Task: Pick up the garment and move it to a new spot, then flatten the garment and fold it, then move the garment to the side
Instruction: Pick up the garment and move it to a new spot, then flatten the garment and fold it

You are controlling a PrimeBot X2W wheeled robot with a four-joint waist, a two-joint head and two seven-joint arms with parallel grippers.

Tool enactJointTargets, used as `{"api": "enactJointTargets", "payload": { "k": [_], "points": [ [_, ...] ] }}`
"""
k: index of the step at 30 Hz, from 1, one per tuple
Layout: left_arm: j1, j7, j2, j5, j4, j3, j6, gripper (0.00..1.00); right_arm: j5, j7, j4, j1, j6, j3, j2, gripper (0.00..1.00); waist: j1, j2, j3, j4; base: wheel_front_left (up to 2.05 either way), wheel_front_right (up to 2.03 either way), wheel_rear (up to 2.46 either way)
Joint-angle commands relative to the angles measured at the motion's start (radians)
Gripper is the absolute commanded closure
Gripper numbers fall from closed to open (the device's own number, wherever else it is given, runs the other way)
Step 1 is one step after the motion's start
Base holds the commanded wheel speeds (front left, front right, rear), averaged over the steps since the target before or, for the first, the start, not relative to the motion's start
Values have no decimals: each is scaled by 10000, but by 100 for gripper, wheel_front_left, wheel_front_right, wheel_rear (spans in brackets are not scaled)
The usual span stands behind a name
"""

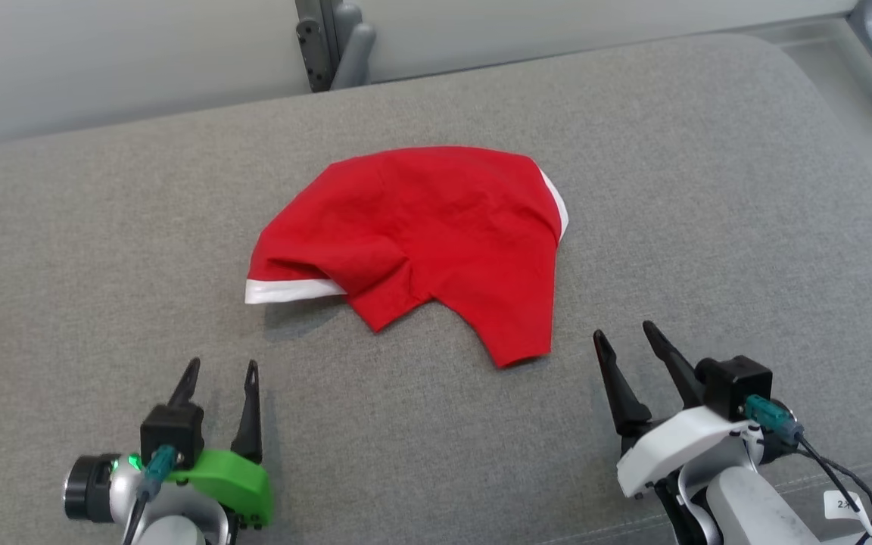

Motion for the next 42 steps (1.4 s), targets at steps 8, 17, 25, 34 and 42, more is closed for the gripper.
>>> {"api": "enactJointTargets", "payload": {
  "k": [8, 17, 25, 34, 42],
  "points": [
    [2073, -4, -551, 326, -1688, 885, -26, 0, -39, -7, -100, 761, -13, -8, 45, 0, 0, 0, -1311, 609, 0, 0, 0],
    [2293, 0, -822, 696, -1917, 1038, -349, 0, -180, -7, -14, 676, -13, 334, -81, 0, 0, 0, -958, 1247, 0, 0, 0],
    [1327, 0, -907, 652, -1839, 463, -555, 0, 204, -7, 770, -1006, -13, 1675, -248, 0, 0, 0, 423, 2376, 0, 0, 0],
    [605, -2, -924, -11, -1782, -918, -321, 0, 1564, -7, 3063, -2769, -13, 3112, -320, 0, 0, 0, 1439, 3939, 0, 0, 0],
    [410, 0, -930, -270, -1843, -1294, -127, 0, 2164, 5, 3940, -3528, -15, 3142, -616, 0, 0, 0, 1842, 4593, 0, 0, 0]
  ]
}}
